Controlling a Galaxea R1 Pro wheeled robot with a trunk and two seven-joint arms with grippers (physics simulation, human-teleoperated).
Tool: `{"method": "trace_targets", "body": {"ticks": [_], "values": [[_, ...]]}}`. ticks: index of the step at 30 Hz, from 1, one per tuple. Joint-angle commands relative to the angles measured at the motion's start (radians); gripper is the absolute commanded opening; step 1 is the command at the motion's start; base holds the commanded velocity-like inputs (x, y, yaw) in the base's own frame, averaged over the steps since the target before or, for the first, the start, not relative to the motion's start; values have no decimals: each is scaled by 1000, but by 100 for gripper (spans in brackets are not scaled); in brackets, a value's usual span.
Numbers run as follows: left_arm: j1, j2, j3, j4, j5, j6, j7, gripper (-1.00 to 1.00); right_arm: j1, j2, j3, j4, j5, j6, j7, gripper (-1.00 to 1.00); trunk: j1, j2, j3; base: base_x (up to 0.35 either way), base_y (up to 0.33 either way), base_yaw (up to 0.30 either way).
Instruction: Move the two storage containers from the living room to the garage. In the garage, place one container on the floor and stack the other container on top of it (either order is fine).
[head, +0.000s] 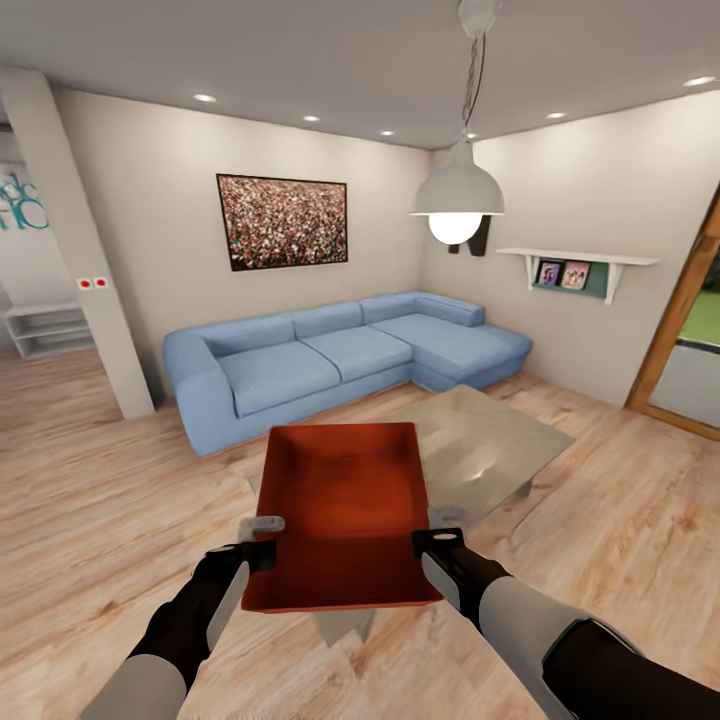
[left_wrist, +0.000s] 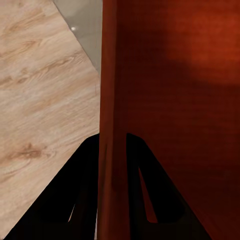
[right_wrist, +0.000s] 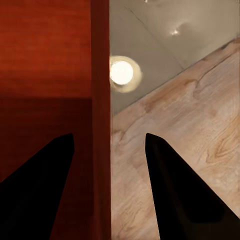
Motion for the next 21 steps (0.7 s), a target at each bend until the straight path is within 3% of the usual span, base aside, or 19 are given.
{"method": "trace_targets", "body": {"ticks": [1, 21], "values": [[-1, 2, -1, 9, -19, 9, 15, -100, -1, -1, 15, -8, 6, 5, 12, -100, 1, -3, -3, 0, 0, 295], [0, 2, -1, 9, -19, 9, 15, -100, -1, -1, 15, -8, 6, 5, 12, -100, 1, -3, -11, 0, 0, 295]]}}
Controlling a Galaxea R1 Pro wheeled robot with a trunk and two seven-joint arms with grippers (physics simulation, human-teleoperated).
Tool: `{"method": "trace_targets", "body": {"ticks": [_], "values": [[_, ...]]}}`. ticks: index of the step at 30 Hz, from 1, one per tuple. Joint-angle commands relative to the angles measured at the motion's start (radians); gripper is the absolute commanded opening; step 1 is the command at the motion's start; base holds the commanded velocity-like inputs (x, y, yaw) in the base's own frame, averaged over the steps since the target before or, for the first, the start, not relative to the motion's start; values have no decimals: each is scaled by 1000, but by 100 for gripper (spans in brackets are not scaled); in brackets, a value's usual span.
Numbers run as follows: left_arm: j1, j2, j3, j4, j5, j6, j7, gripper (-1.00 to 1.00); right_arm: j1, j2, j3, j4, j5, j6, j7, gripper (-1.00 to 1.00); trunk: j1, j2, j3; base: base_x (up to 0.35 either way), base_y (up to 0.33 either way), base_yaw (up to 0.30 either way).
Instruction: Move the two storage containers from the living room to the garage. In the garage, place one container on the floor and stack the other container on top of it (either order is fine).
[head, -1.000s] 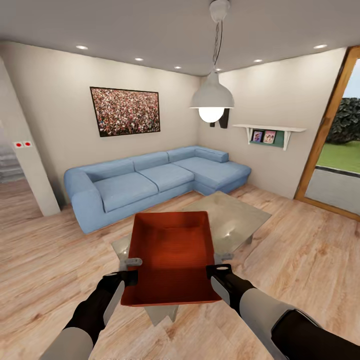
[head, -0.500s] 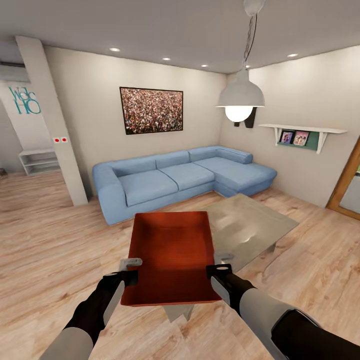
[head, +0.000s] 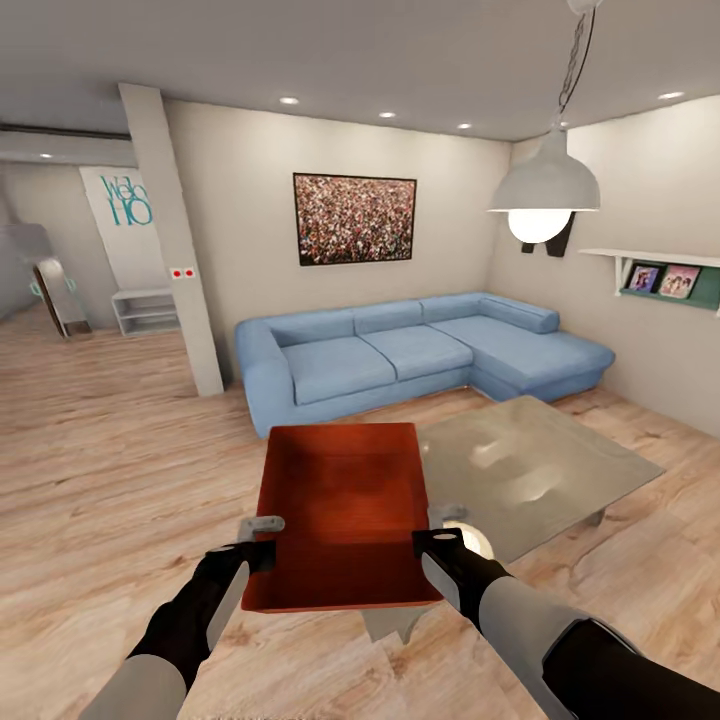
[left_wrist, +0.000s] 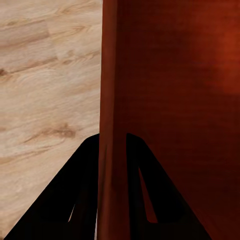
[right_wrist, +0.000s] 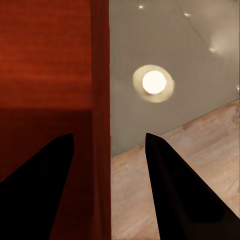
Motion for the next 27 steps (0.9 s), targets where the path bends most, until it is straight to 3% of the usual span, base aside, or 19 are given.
{"method": "trace_targets", "body": {"ticks": [1, 27], "values": [[-1, 2, -1, 10, -19, 9, 15, -100, -1, -1, 15, -7, 5, 5, 12, -100, 1, -3, -3, 0, 0, 295], [-1, 0, 1, 10, -19, 11, 15, -100, -1, -1, 15, -7, 5, 5, 12, -100, 1, -3, -12, 0, 0, 295]]}}
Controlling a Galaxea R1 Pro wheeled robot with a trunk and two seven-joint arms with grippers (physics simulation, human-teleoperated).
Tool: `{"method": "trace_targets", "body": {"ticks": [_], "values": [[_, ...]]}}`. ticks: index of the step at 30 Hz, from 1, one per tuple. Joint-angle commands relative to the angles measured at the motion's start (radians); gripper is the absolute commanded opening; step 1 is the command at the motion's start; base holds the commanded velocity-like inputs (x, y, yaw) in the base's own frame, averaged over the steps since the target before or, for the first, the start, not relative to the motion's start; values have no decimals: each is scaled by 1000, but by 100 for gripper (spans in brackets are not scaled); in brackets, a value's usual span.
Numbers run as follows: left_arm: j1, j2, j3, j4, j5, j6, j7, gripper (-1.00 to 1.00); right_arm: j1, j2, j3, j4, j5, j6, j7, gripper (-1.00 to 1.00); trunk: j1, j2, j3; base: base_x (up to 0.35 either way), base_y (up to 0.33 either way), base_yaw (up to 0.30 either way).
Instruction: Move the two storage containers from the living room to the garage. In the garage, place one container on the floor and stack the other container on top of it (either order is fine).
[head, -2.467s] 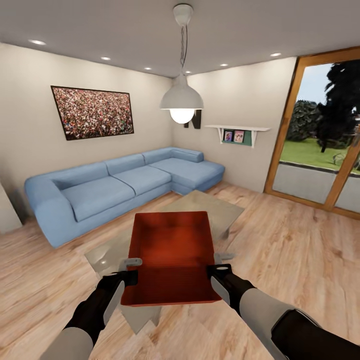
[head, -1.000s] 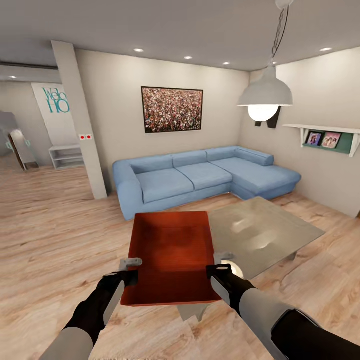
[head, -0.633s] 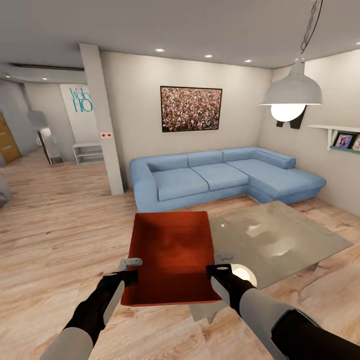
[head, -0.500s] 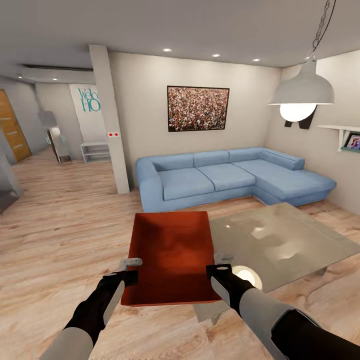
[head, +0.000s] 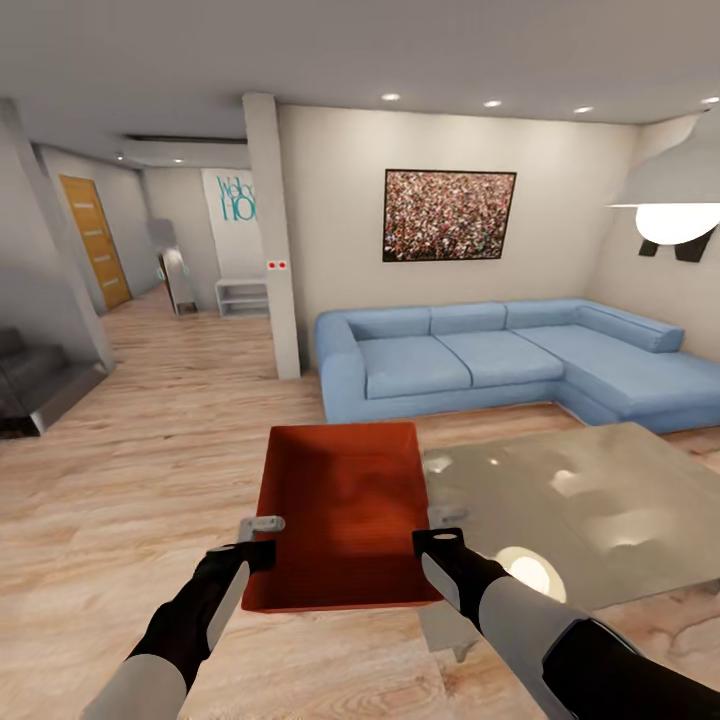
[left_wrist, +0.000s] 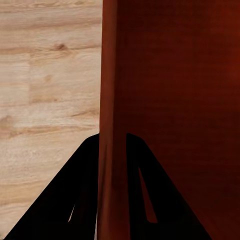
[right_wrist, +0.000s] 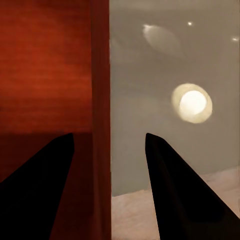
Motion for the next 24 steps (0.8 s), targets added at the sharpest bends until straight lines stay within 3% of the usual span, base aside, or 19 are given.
{"method": "trace_targets", "body": {"ticks": [1, 24], "values": [[-1, 1, -1, 10, -16, 9, 15, -100, -1, -1, 15, -8, 6, 5, 11, -100, 1, -3, -3, 0, 0, 295], [-1, 2, -2, 10, -16, 9, 15, -100, -1, -1, 15, -8, 6, 5, 11, -100, 1, -3, -11, 0, 0, 295]]}}
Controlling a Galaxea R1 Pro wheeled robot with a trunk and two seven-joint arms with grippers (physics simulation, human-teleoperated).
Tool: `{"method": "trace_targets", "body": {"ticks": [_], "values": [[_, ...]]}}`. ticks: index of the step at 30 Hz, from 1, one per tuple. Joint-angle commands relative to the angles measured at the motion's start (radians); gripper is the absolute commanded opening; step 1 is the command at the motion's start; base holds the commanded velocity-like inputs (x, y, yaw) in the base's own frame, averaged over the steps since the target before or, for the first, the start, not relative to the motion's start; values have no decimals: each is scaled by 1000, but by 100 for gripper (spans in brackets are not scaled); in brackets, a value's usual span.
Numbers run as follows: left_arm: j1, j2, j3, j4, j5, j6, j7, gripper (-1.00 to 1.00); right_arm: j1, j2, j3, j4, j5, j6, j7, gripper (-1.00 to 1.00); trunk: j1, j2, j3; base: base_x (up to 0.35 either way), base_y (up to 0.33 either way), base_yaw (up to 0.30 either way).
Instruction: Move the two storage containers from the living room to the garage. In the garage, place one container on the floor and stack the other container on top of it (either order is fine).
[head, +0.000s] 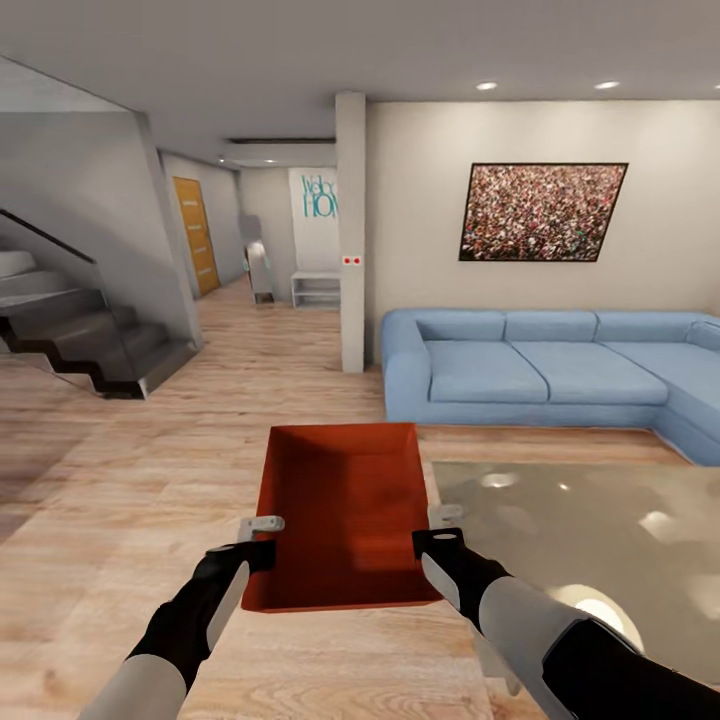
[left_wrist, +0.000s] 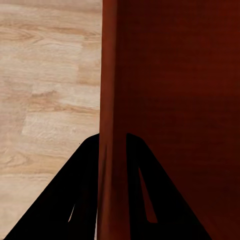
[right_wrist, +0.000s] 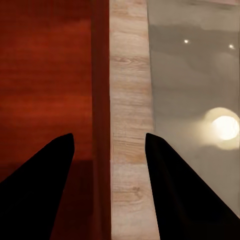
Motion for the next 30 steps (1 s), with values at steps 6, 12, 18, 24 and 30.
{"method": "trace_targets", "body": {"ticks": [6, 12, 18, 24, 30], "values": [[-1, 2, -1, 10, -18, 9, 15, -100, -1, -1, 16, -7, 5, 5, 11, -100, 1, -3, -4, 0, 0, 295], [-1, 2, -1, 10, -18, 9, 15, -100, -1, -1, 16, -7, 5, 5, 11, -100, 1, -3, -6, 0, 0, 295], [-1, 2, -1, 11, -18, 9, 15, -100, -1, -1, 16, -7, 5, 5, 11, -100, 1, -3, -9, 0, 0, 295], [-1, 2, -1, 11, -18, 9, 15, -100, -1, -1, 16, -7, 5, 5, 11, -100, 1, -3, -11, 0, 0, 295], [-1, 2, -1, 11, -18, 9, 15, -100, -1, -1, 15, -7, 5, 5, 11, -100, 1, -3, -13, 0, 0, 295]]}}
